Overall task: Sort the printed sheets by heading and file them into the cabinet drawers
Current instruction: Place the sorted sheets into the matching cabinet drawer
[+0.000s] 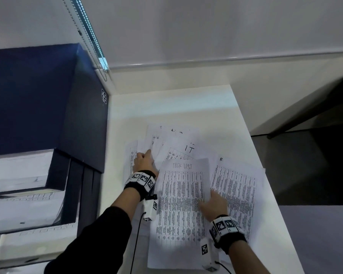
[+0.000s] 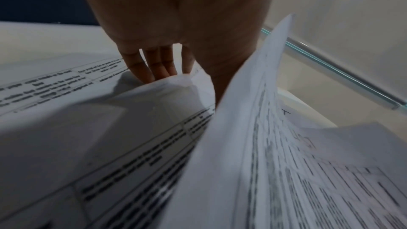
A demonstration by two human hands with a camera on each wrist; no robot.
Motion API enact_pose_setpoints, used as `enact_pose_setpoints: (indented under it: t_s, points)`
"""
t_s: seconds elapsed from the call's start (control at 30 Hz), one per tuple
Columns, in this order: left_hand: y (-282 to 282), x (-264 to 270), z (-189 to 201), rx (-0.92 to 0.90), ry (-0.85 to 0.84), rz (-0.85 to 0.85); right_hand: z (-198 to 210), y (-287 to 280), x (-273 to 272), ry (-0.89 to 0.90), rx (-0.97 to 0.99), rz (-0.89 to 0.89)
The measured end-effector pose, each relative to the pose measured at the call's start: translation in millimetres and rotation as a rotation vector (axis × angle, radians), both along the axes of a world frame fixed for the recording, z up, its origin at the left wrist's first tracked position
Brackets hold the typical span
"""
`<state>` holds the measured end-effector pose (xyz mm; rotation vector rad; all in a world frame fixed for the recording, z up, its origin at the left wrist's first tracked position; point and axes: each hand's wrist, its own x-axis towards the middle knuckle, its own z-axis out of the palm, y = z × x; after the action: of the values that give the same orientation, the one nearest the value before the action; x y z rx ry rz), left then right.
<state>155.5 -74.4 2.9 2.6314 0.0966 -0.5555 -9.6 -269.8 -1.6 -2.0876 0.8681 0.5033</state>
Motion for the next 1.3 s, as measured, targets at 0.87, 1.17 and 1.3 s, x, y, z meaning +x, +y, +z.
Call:
enact_pose_setpoints:
  t_s: [0.87, 1.17, 1.3]
  points:
    - [-35.2, 0.9, 10.6, -0.089, -0.299, -0.508, 1.7, 0.5, 0.3, 0.009, -0.059, 0.024]
    - [-10.6, -56.1, 21.9, -0.232, -0.509, -0.728, 10.8, 0.7, 1.4, 0.012, -0.098, 0.047]
    - [-2.3, -57.0, 29.9, -0.345, -0.345, -0.291, 10.2, 1.7, 0.3, 0.001, -0.048, 0.031]
